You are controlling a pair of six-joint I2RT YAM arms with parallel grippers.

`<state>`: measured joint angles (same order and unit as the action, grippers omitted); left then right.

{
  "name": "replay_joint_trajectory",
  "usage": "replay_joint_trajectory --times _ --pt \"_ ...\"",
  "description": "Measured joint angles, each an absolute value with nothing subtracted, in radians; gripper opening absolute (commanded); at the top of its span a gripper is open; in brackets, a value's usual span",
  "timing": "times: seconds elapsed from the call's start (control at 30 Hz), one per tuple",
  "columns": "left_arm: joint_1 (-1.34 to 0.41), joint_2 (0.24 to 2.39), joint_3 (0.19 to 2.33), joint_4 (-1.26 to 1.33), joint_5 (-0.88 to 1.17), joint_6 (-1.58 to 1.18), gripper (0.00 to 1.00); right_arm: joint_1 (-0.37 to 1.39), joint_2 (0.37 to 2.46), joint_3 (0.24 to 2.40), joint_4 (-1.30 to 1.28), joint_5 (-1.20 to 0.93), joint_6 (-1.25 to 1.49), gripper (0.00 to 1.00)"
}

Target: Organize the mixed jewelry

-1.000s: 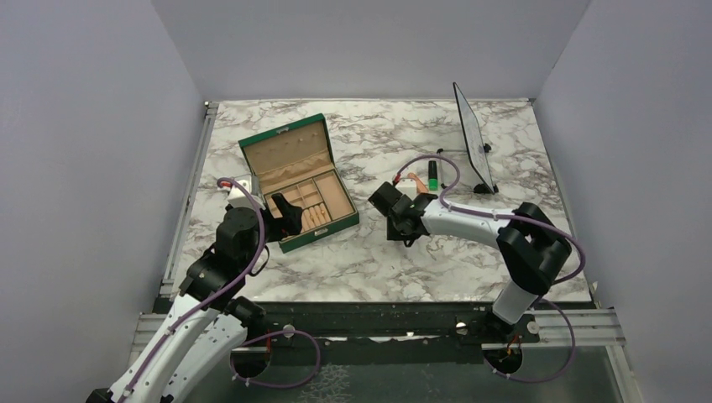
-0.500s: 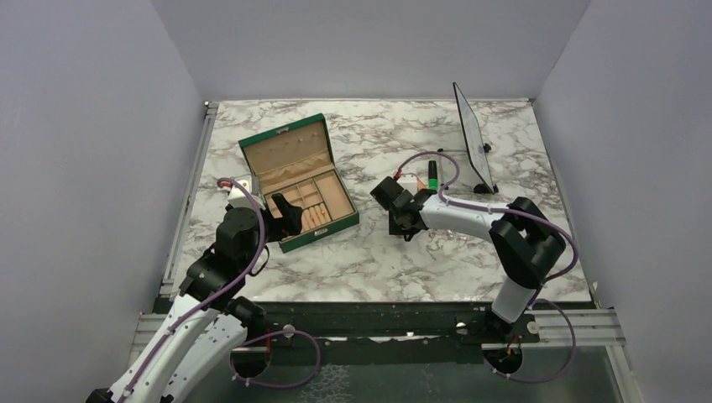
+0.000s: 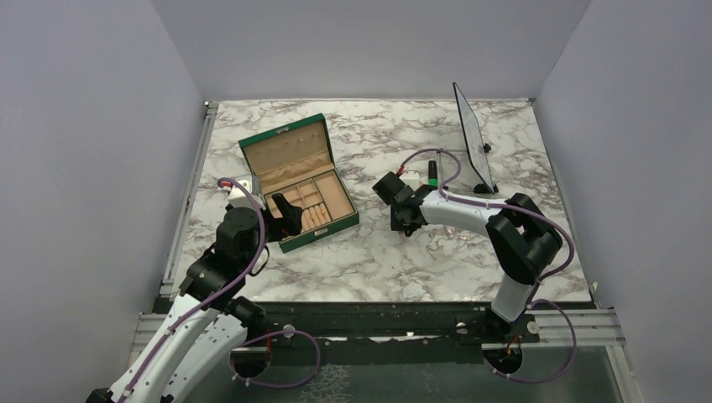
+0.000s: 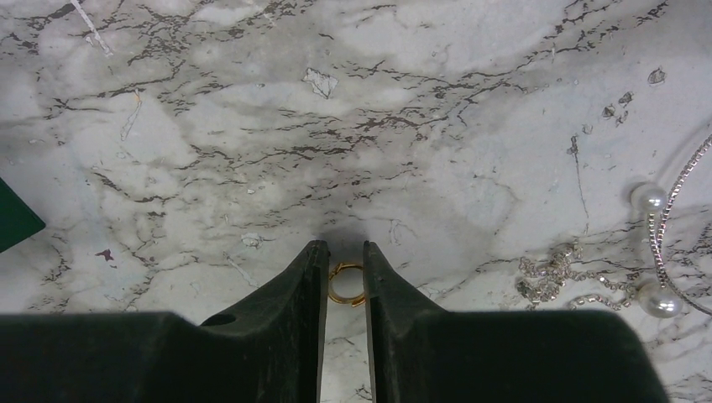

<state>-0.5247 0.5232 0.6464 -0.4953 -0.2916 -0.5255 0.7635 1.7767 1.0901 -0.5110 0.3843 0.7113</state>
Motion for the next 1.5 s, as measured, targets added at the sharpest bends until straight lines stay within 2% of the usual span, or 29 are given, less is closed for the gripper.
replay_joint_trajectory --times 0.57,0.9,1.17,1.5 --pt "-0.525 0.535 0.646 -0.495 -0.291 -0.525 0.89 0.757 1.731 1.042 -0.558 0.382 0.732 0.25" --pt "-0.525 0.536 0.646 -0.495 -0.288 -0.525 0.89 0.757 1.665 0.984 -0.606 0.327 0.734 0.18" --pt "-0.525 0.54 0.646 -0.495 -0.284 -0.525 0.89 0.757 1.61 0.98 -0.627 0.315 0.726 0.26" --pt "-0.525 0.54 0.646 -0.495 -0.281 -0.525 0.89 0.757 1.604 0.961 -0.629 0.271 0.703 0.25"
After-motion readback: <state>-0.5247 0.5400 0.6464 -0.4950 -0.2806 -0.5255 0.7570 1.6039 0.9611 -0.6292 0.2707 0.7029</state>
